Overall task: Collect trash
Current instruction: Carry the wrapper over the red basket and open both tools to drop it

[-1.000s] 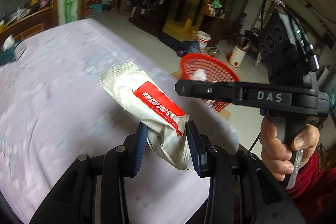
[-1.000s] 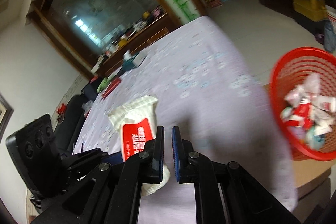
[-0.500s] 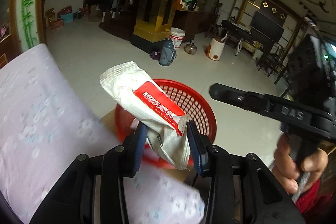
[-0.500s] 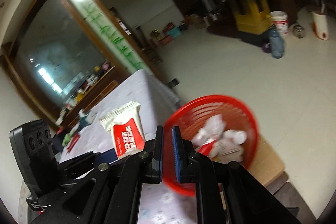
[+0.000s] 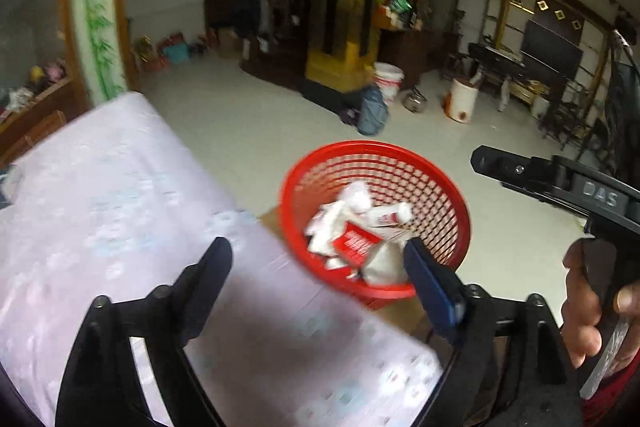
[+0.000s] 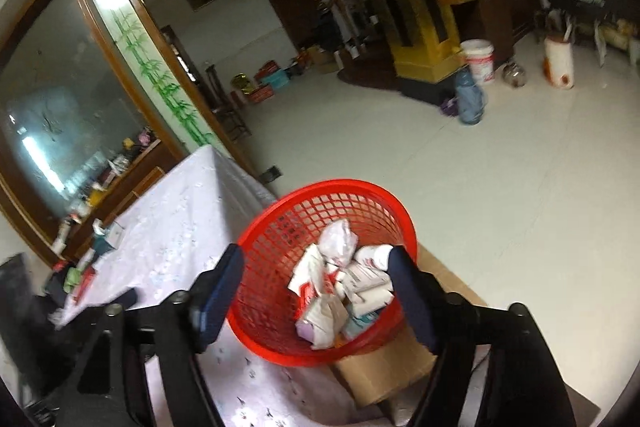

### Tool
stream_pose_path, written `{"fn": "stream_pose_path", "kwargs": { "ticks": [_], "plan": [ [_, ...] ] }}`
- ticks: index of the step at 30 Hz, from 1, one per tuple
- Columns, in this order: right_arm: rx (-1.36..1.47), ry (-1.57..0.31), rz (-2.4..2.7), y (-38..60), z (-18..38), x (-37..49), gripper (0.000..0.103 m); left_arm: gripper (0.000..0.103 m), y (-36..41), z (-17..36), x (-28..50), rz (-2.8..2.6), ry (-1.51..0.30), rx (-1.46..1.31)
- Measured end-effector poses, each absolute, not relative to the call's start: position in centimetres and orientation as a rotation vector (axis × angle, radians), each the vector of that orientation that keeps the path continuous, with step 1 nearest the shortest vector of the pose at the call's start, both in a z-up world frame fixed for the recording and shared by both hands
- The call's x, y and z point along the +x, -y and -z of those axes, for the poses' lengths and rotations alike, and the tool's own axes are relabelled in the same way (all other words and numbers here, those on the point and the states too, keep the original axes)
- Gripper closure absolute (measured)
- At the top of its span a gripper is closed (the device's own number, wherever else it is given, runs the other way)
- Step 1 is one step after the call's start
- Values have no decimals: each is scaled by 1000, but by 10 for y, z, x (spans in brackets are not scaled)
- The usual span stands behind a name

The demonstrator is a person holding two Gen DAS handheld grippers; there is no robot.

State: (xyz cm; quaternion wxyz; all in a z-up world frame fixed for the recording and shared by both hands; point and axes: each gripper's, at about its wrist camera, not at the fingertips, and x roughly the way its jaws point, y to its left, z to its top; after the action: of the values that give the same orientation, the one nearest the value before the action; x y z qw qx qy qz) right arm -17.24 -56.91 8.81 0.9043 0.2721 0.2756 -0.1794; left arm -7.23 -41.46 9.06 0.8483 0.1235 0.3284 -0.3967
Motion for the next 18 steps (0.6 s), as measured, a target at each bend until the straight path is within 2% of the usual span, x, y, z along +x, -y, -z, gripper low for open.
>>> {"fn": "stream_pose_path", "kwargs": {
  "ticks": [7, 9, 18],
  "plan": [
    [390, -603, 486, 510, -83, -182, 14, 8, 340, -90, -94, 688, -625, 250],
    [352, -604, 502, 492, -80, -185, 9, 6, 315, -86, -100, 620, -622, 239],
    [226, -603, 506, 432, -69, -188, 9, 5, 239, -72, -117, 402, -588, 220]
  ]
}}
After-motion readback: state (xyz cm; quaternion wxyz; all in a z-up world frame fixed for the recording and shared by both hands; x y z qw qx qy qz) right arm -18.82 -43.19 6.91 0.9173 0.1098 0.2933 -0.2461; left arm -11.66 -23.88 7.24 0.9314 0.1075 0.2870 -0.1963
